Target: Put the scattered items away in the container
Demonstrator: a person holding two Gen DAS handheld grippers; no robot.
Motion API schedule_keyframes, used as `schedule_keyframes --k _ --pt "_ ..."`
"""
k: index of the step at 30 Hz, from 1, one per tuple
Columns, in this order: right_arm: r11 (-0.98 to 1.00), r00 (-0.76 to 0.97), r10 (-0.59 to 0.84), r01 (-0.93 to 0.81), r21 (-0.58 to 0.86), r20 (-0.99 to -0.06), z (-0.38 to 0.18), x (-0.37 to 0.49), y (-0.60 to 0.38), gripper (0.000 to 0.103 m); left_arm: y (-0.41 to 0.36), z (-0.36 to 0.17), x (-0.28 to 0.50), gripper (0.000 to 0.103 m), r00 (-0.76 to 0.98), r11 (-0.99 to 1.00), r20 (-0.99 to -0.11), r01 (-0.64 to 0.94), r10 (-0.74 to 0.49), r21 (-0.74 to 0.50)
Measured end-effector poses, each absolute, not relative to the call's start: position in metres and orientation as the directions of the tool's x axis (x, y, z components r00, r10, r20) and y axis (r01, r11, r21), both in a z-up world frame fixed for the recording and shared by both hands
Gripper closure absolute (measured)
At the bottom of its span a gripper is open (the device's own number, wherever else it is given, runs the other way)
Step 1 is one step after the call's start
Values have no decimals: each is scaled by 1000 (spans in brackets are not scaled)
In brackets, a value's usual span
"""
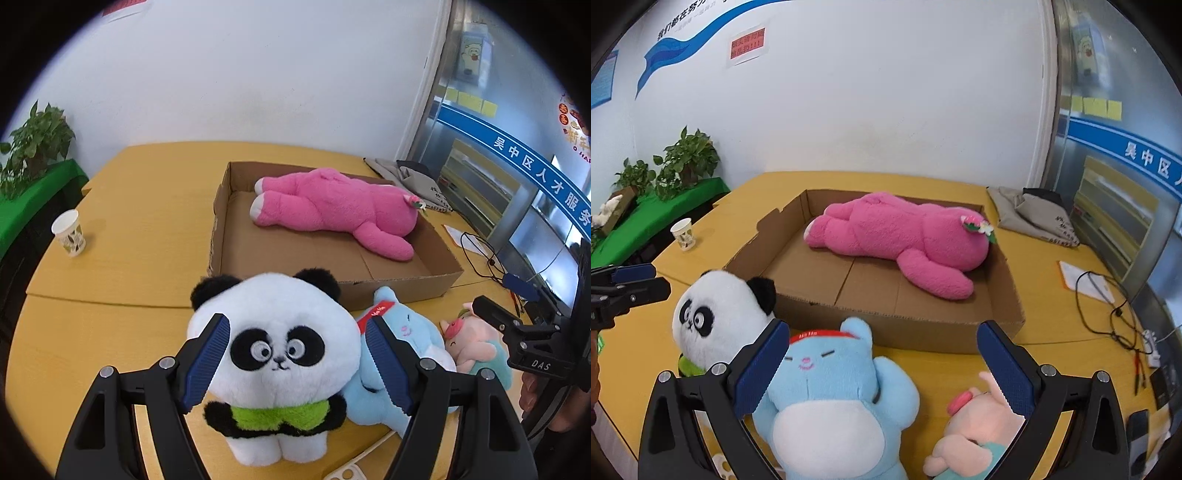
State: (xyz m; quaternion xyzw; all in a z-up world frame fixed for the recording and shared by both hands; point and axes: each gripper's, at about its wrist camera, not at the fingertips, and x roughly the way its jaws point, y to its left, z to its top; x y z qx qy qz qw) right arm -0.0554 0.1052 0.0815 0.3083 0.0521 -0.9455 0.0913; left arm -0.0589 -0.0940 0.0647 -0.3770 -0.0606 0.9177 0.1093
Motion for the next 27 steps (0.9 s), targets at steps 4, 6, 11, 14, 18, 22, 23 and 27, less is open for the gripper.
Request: schedule_keyframes --k 4,6,11,14,18,22,23,27 --pt "-972 -778 -195 236 10 -597 69 -52 128 0 -70 58 -57 27 -684 -968 -685 -165 252 -191" --pt "-967 -773 -227 253 40 -593 64 -49 142 0 -52 57 -55 27 -678 -966 -687 -179 260 -189" --pt "-919 -723 -376 369 136 -580 45 -38 176 0 -3 48 -55 27 -632 -949 -708 -226 315 -220" --pt "-878 -669 -461 441 189 -583 31 -33 190 0 21 42 -59 27 -586 -935 -730 -254 352 -247" --pt "-827 -600 -529 524 204 -601 18 -22 193 0 41 31 -69 27 -553 -929 -748 -265 366 -258" --pt "-775 -544 -572 605 185 -614 10 -7 174 0 38 4 -85 27 -513 -932 -779 -207 361 -296" --pt "-772 -538 -572 607 187 -619 7 -5 169 0 35 -2 -88 27 -509 -935 -784 -194 356 -298" --pt "-793 -518 -551 570 217 -654 -9 -7 137 0 20 -18 -106 27 -501 -952 -809 -152 307 -266"
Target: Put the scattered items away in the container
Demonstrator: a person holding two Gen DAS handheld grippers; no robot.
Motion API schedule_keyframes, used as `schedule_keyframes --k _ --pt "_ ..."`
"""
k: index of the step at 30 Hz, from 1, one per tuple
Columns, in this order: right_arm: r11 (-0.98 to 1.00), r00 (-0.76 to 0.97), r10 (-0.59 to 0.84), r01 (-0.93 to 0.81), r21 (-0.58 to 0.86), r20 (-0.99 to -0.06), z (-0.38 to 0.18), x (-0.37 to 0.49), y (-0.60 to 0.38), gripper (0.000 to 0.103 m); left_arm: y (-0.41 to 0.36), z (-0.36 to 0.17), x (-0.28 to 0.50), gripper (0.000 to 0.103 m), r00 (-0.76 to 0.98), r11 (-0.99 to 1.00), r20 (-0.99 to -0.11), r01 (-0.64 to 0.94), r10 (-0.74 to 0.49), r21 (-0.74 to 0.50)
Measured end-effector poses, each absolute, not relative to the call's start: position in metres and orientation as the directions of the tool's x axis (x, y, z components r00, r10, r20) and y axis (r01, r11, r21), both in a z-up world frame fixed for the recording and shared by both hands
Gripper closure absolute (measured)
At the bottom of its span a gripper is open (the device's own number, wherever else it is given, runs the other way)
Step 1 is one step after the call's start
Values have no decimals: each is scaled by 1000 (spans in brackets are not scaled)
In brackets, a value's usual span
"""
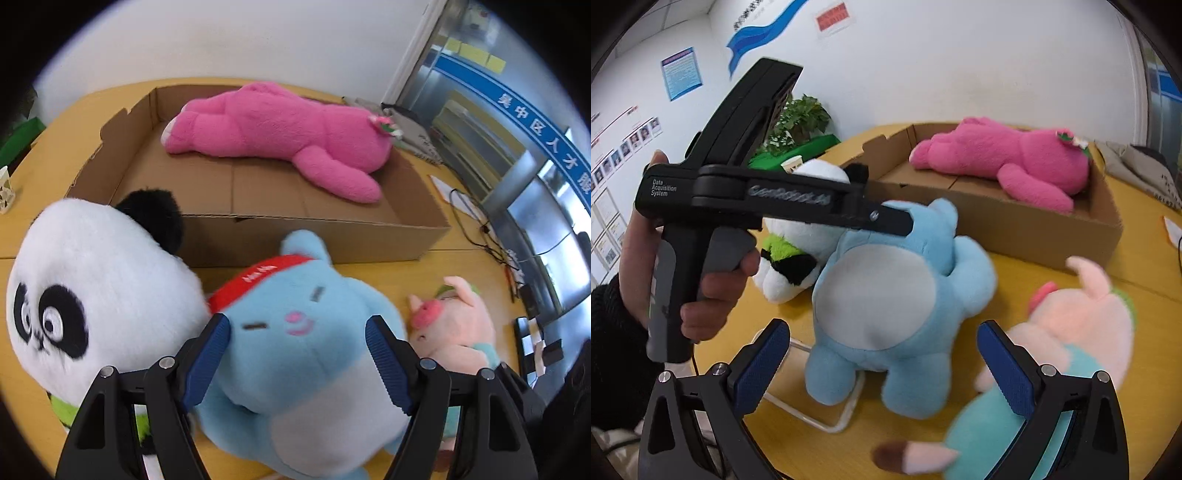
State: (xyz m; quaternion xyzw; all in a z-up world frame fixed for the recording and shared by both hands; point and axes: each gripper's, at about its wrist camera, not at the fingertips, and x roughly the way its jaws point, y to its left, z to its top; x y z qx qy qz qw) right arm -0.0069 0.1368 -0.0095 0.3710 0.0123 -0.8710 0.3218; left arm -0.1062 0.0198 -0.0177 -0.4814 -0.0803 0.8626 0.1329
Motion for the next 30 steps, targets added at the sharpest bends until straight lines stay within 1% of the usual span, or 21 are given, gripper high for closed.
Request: schedule_keyframes --k 1,3,6,8,12,16,18,19,21,23,30 --pt "-803 -525 -536 559 207 -661 -13 -8 129 0 15 -22 -112 27 -485 -946 -812 -151 325 -288" --pt "-832 -563 -466 541 122 -683 -20 -8 108 0 10 -26 -116 26 -470 -938 -812 -163 347 -307" --pt "-871 -607 -336 492 -8 -720 -32 -14 75 0 14 -27 -116 25 -448 -942 -831 -211 329 -259" --pt "-881 -630 -258 465 -90 -733 -39 -17 58 0 9 -30 -116 24 -457 -945 -828 -204 325 -258" --pt "-865 -642 -242 483 -138 -728 -44 -18 48 0 4 -35 -122 23 -432 -933 -829 -204 356 -295" --pt "-844 -616 -272 521 -123 -739 -55 -10 58 0 16 -37 -117 23 -434 -928 -825 -251 362 -275" --pt "-840 -601 -279 530 -113 -749 -58 -6 63 0 19 -38 -114 25 -436 -920 -814 -253 384 -298" --pt "-843 -598 -287 528 -99 -748 -58 -4 65 3 20 -38 -112 27 -439 -916 -807 -253 395 -311" --pt "-857 -602 -308 511 -60 -737 -55 1 71 5 25 -36 -108 32 -448 -913 -800 -267 400 -307" --pt "-867 -621 -319 497 -45 -716 -53 10 75 10 30 -33 -107 35 -447 -912 -800 -278 401 -302" --pt "-885 -673 -343 466 -16 -655 -41 29 85 14 37 -19 -102 43 -457 -914 -797 -283 395 -291"
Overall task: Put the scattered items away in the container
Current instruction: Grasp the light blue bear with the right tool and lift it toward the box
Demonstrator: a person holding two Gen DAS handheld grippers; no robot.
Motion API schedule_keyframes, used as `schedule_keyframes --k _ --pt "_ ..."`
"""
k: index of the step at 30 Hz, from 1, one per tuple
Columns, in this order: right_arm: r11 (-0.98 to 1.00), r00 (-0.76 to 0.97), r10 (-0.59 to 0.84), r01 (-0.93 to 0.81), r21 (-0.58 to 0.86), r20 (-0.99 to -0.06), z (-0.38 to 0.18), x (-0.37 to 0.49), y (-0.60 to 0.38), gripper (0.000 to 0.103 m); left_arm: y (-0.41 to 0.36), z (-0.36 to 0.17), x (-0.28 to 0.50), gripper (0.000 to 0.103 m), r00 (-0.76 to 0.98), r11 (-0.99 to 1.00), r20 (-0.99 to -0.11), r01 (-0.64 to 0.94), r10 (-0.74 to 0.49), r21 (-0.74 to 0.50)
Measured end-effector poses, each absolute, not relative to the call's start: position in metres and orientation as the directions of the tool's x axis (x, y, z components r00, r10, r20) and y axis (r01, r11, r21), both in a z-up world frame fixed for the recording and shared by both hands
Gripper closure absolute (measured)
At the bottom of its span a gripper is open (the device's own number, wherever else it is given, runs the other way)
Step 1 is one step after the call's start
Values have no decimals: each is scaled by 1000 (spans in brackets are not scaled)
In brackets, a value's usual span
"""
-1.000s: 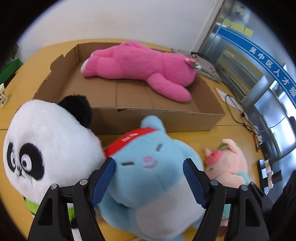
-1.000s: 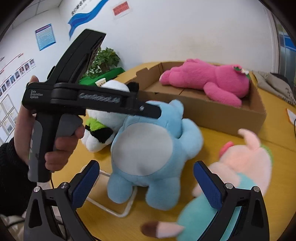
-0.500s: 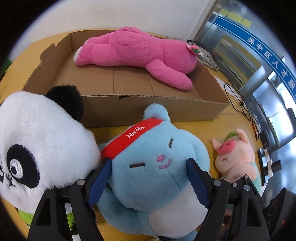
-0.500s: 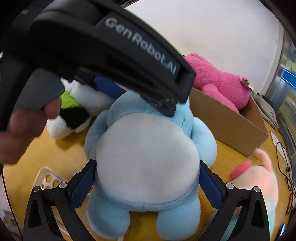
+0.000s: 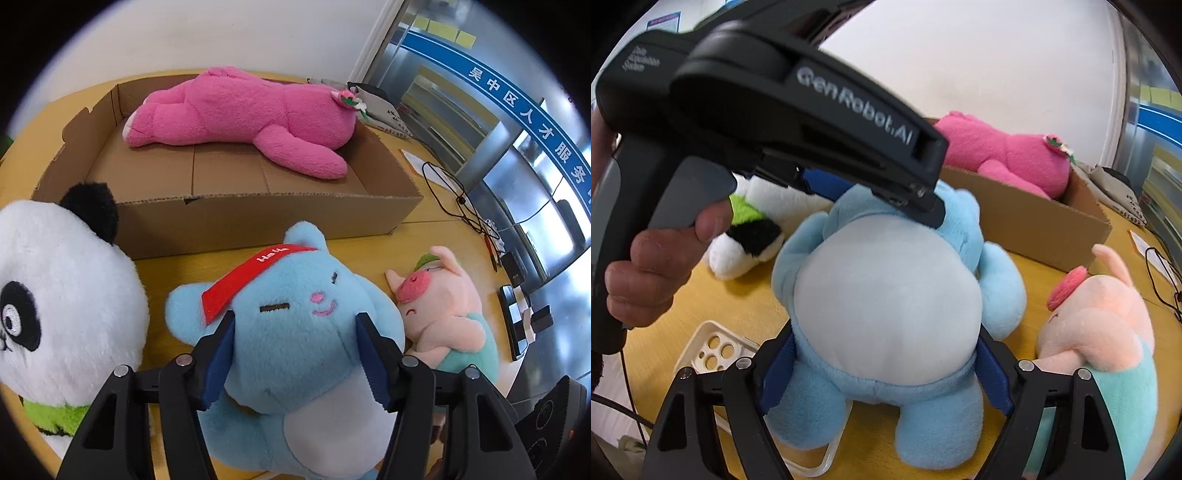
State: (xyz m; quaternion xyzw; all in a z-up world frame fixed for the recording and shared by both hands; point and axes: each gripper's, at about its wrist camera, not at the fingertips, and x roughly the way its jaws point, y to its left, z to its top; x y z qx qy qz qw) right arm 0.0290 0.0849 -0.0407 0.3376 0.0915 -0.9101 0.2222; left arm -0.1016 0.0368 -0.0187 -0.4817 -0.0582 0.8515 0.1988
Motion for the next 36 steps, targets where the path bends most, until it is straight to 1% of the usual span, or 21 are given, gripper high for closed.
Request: schedule_keyframes --k 3,10,14,19,22,28,32,36 --pt "-886 -704 -360 464 -13 -612 -26 36 86 14 37 3 -96 44 -502 -915 -771 -294 393 -276" --pt "-885 -783 -391 464 -35 -484 22 37 81 14 36 70 -92 43 -619 -922 -696 -343 365 -179" --pt "-876 -796 -416 480 -40 -440 45 22 74 14 24 98 -96 44 -653 -927 -669 -337 354 -161" --pt "-859 -809 -449 508 -66 -380 72 12 55 14 8 129 -99 43 -704 -935 -630 -337 328 -111" --pt "-855 -812 -460 514 -68 -360 85 1 44 14 -1 143 -105 43 -726 -939 -612 -332 313 -86" --pt "-855 -821 -466 514 -71 -330 112 -30 19 14 -24 167 -134 43 -743 -934 -585 -350 324 -72" --pt "-862 -821 -469 505 -32 -326 125 -61 9 14 -36 175 -169 44 -731 -926 -601 -376 324 -42" --pt "-868 -808 -480 494 51 -343 126 -104 -4 14 -52 168 -214 44 -680 -901 -632 -428 371 -67"
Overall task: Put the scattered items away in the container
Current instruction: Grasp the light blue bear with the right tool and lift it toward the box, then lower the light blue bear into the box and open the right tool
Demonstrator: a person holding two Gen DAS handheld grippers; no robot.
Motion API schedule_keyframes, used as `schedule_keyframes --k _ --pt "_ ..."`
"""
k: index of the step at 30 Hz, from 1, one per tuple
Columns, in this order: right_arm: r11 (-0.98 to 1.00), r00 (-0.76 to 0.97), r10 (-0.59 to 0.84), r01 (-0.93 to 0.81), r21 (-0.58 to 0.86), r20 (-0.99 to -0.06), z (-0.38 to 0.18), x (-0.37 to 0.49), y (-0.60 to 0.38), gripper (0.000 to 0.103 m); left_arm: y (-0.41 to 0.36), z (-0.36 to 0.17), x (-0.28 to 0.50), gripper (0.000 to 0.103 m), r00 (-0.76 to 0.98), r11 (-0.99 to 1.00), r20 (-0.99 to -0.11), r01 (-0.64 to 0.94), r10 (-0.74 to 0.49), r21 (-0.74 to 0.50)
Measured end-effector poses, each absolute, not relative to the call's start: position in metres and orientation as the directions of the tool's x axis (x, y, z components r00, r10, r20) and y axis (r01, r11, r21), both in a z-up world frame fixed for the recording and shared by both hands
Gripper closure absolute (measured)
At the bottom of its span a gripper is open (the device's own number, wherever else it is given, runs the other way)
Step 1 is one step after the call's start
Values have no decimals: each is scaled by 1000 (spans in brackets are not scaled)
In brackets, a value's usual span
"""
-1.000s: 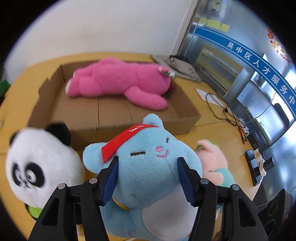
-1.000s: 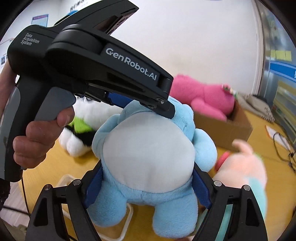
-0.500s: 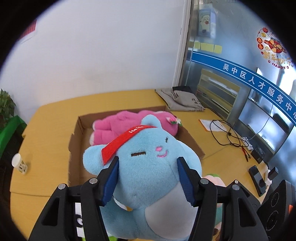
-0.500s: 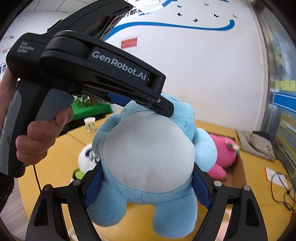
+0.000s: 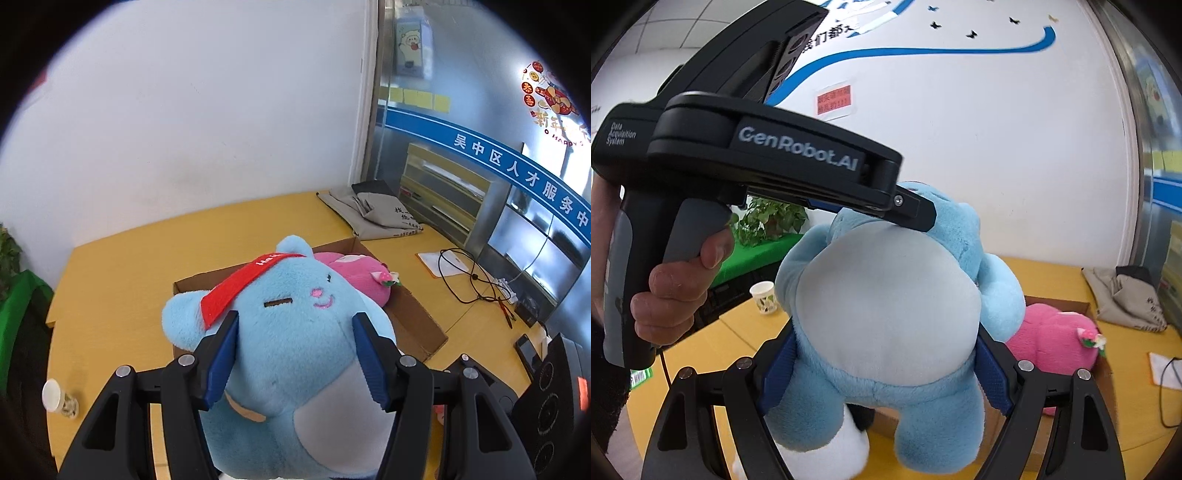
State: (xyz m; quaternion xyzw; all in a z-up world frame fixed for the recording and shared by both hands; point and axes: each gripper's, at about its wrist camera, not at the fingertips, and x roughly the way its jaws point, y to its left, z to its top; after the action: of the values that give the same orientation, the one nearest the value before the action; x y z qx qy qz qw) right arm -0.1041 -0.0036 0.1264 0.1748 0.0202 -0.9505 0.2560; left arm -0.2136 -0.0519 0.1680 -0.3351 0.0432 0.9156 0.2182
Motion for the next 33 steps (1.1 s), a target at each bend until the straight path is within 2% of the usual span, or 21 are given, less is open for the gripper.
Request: schedule_keyframes --k 4,7,15,19,23,27,31,33 --pt "-878 -804 -476 460 134 -356 115 -138 -11 14 -62 140 -263 44 -623 -889 -681 -448 386 -94" --pt "-885 -789 -464 432 174 -403 95 -168 -19 14 -68 107 -297 44 -584 -891 -719 -440 377 -111" --pt "-864 -621 -503 358 354 -601 33 -238 -48 14 -91 22 -346 44 -476 -913 -824 -391 308 -115" --pt "-869 -513 -492 335 363 -704 5 -255 -68 14 -94 2 -347 44 -445 -901 -847 -424 293 -89" --pt "-875 -424 -480 285 390 -768 -15 -260 -78 2 -91 -3 -345 41 -442 -889 -859 -456 257 -31" --pt "-881 -421 -460 323 344 -782 -12 -250 -79 0 -95 2 -344 40 -444 -904 -858 -425 258 -52" --pt "-848 -428 -526 332 413 -735 -1 -236 -52 0 -93 17 -332 41 -491 -912 -830 -406 265 -51" --pt "-860 -479 -506 339 381 -717 12 -225 -38 0 -96 31 -324 41 -508 -912 -807 -400 301 -89"
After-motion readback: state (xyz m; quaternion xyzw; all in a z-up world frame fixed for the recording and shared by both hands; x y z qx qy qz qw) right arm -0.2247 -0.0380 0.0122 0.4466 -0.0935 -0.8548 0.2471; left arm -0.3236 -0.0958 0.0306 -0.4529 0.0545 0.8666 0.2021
